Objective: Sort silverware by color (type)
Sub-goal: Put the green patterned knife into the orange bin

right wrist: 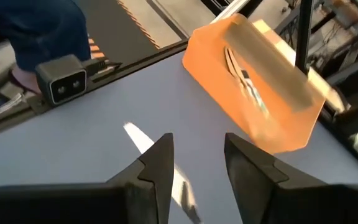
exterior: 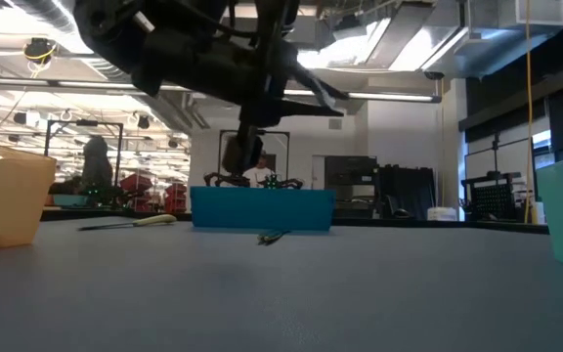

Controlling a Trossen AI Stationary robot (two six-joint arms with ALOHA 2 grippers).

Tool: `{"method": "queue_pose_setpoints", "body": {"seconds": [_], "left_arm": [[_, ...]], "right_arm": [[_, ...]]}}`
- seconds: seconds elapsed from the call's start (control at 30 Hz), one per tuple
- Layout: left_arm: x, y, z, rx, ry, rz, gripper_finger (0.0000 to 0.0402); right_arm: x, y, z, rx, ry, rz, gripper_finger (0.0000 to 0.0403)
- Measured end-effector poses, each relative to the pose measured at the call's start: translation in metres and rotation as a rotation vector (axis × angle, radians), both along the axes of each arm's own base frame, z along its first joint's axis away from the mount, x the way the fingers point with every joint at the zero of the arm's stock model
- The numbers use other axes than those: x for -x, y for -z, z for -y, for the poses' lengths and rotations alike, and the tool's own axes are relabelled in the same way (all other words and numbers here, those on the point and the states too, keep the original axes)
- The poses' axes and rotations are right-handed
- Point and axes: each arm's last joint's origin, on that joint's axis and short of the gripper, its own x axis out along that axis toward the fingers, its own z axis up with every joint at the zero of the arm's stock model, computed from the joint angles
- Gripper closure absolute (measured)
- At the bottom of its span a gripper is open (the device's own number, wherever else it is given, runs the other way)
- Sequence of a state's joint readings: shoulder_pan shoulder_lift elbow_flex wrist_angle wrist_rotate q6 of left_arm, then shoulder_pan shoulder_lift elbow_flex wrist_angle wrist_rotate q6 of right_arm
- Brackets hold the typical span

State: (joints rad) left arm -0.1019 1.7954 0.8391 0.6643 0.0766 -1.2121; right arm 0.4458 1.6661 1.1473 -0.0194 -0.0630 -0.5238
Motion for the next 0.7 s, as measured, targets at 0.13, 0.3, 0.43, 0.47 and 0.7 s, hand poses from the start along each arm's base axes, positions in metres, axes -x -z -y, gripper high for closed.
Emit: {"method": "queue_pose_setpoints", "body": {"seconds": [0.13, 0.3, 0.43, 0.47, 0.7], "left_arm": [[0.0, -0.001, -0.008, 0.017, 0.023, 0.0, 0.0364], [0.003, -0.017, -0.014, 0.05, 0.089, 0.035, 0.0364], [0.014, -0.036, -0.015, 0.07, 0.146, 0.009, 0.0364], [0.018, -0.041, -0.014, 0.074, 0.161, -0.006, 0.0364], [0.051, -0.07, 0.001, 0.086, 0.228, -0.117, 0.0364]], "right_arm": [[0.0, 0.001, 0.0, -0.057, 0.043, -0.042, 0.027], [0.001, 0.001, 0.0, -0.076, 0.059, -0.064, 0.027], [0.001, 0.002, 0.0, -0.074, 0.059, -0.068, 0.027], [0.001, 0.002, 0.001, -0.072, 0.06, -0.071, 0.027], [0.002, 0.003, 0.001, -0.067, 0.061, -0.079, 0.027]]}}
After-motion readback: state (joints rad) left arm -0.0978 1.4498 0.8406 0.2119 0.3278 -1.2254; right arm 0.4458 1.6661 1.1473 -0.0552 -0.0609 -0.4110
